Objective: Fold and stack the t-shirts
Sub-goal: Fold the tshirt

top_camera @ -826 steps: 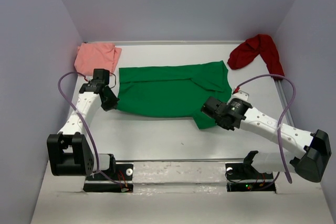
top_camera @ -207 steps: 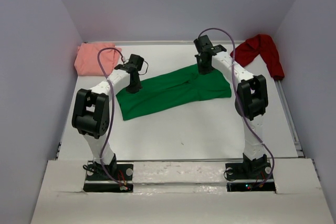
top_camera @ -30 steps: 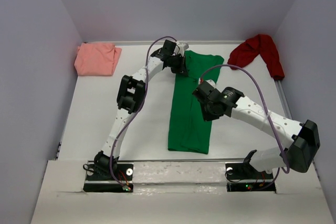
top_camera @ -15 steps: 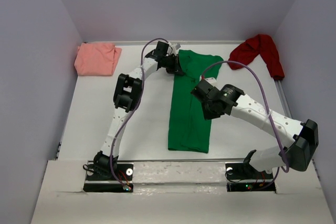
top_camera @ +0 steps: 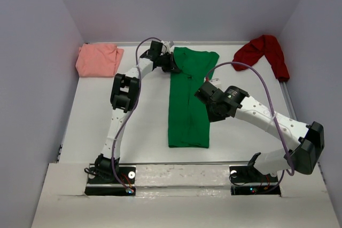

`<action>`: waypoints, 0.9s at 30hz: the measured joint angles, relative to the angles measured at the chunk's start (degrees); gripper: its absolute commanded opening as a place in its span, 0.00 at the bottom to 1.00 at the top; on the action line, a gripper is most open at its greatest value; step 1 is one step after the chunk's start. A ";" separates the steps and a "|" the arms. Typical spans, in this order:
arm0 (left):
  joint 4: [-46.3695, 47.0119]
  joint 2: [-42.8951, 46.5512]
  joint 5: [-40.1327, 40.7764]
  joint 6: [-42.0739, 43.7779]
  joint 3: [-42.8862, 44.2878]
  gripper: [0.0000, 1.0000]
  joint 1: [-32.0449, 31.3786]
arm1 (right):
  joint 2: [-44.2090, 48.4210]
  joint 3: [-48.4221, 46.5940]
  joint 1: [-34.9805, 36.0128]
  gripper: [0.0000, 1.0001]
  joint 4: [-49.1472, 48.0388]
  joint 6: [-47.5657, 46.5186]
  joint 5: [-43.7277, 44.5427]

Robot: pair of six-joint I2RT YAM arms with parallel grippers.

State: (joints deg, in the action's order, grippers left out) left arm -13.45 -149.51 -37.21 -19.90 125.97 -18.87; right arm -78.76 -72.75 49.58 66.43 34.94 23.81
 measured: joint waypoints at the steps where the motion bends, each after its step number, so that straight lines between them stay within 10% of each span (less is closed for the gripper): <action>1: 0.28 0.31 0.09 0.02 -0.57 0.00 0.02 | 0.00 0.07 0.00 0.00 -0.02 0.00 0.09; 19: 5.33 6.56 1.18 -1.09 -12.07 0.00 1.73 | -18.69 -2.86 -9.88 0.00 -10.36 -7.65 1.81; 27: 4.76 6.88 1.86 -1.27 -12.04 0.00 1.22 | -37.97 -33.59 -21.00 0.00 -15.54 -19.67 1.07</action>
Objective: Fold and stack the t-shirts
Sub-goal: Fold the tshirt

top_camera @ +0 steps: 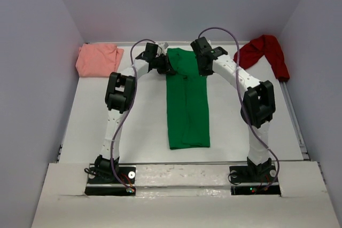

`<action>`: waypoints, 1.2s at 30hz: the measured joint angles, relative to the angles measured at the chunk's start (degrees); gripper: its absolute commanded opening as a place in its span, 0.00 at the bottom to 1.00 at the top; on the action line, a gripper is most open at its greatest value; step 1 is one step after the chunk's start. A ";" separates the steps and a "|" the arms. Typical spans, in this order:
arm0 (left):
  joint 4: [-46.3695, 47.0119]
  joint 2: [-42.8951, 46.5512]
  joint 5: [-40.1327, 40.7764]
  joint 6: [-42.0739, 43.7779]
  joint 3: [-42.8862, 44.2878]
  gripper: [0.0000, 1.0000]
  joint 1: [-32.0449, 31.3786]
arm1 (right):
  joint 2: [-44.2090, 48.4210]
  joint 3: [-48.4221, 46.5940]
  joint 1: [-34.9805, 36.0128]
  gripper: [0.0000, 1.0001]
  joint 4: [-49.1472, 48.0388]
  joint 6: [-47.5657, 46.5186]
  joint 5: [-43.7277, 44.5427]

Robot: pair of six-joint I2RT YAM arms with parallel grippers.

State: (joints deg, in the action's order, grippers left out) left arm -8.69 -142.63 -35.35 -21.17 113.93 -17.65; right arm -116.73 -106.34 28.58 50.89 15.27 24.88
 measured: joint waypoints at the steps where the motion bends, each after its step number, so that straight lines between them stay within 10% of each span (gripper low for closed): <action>1: -0.17 0.00 0.13 0.00 0.09 0.00 -0.07 | -1.51 -2.67 -0.59 0.00 -0.31 -0.85 -0.57; 10: -5.97 0.07 2.97 0.07 3.39 0.00 -2.58 | -23.50 -30.40 -7.69 0.00 1.14 -6.78 -7.69; 36: -15.15 5.73 14.40 3.08 8.41 0.03 -10.14 | -22.01 -20.94 -10.97 0.00 0.90 -8.61 -12.63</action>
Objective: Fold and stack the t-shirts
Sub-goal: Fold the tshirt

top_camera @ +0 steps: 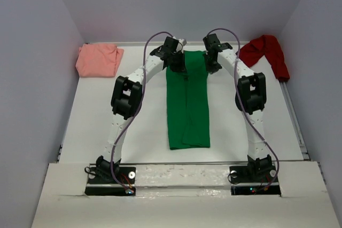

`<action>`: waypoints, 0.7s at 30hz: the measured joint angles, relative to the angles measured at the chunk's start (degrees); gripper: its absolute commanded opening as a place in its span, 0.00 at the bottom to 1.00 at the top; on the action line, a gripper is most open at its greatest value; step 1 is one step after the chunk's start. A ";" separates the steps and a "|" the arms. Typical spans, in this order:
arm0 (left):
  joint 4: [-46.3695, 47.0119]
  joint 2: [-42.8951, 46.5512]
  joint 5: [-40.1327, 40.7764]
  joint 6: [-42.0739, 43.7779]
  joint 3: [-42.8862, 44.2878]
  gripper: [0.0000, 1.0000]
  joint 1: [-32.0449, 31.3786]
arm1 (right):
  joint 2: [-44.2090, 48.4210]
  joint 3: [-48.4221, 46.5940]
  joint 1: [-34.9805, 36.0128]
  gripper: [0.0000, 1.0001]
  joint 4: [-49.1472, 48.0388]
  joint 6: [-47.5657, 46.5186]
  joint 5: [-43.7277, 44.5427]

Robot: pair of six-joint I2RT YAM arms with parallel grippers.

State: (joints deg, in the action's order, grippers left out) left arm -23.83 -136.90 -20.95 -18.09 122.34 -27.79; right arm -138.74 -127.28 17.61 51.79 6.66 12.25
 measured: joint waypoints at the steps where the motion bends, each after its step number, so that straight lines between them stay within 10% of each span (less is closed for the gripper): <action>1: -0.33 0.83 1.09 0.00 -1.09 0.07 -0.63 | 2.25 2.73 0.02 0.00 -0.66 0.50 0.74; 7: -4.00 7.50 10.14 -0.44 -6.12 0.33 -2.62 | 20.26 18.03 0.22 0.03 -2.32 3.63 4.63; 11: -6.40 17.62 14.60 -0.81 -12.57 0.45 -2.45 | 35.54 30.56 0.39 0.34 -5.03 6.36 3.06; 21: -3.04 47.39 10.08 -3.98 -48.04 0.48 -2.40 | 62.18 61.79 7.19 0.48 -6.38 13.57 -11.45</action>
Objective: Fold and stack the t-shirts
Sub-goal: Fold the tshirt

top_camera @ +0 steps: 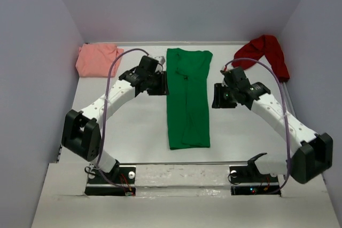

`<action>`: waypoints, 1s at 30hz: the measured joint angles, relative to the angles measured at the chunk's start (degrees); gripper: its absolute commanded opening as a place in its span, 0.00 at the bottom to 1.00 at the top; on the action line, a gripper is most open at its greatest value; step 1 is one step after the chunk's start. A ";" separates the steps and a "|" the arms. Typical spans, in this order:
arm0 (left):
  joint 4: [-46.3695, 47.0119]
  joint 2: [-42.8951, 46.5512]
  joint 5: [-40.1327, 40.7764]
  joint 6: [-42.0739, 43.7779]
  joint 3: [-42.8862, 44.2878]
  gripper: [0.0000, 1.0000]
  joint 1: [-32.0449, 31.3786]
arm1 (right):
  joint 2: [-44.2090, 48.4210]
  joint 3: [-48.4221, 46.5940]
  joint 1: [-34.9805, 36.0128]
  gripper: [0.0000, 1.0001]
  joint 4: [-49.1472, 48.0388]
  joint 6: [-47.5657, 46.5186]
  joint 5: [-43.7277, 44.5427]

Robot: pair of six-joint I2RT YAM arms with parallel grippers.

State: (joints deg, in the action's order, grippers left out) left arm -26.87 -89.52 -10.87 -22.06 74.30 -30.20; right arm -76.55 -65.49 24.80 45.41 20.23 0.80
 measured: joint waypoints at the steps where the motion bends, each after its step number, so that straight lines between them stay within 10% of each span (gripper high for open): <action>1: 0.07 0.79 -0.52 -0.24 -1.20 0.50 -0.20 | 3.34 2.43 0.55 0.49 0.04 0.94 -1.88; 16: 9.14 25.55 -15.08 -14.53 -34.67 0.70 -3.17 | 30.29 22.45 0.83 0.57 -0.79 18.36 -14.56; 30: 16.41 21.24 -16.48 -19.82 -42.86 0.68 -6.19 | 29.64 35.71 6.29 0.56 -3.96 30.91 -8.83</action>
State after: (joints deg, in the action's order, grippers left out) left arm -10.46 -68.27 -27.35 -41.89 31.44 -36.38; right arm -46.92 -29.78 31.09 41.45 51.13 -8.03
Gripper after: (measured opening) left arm 0.689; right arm 0.558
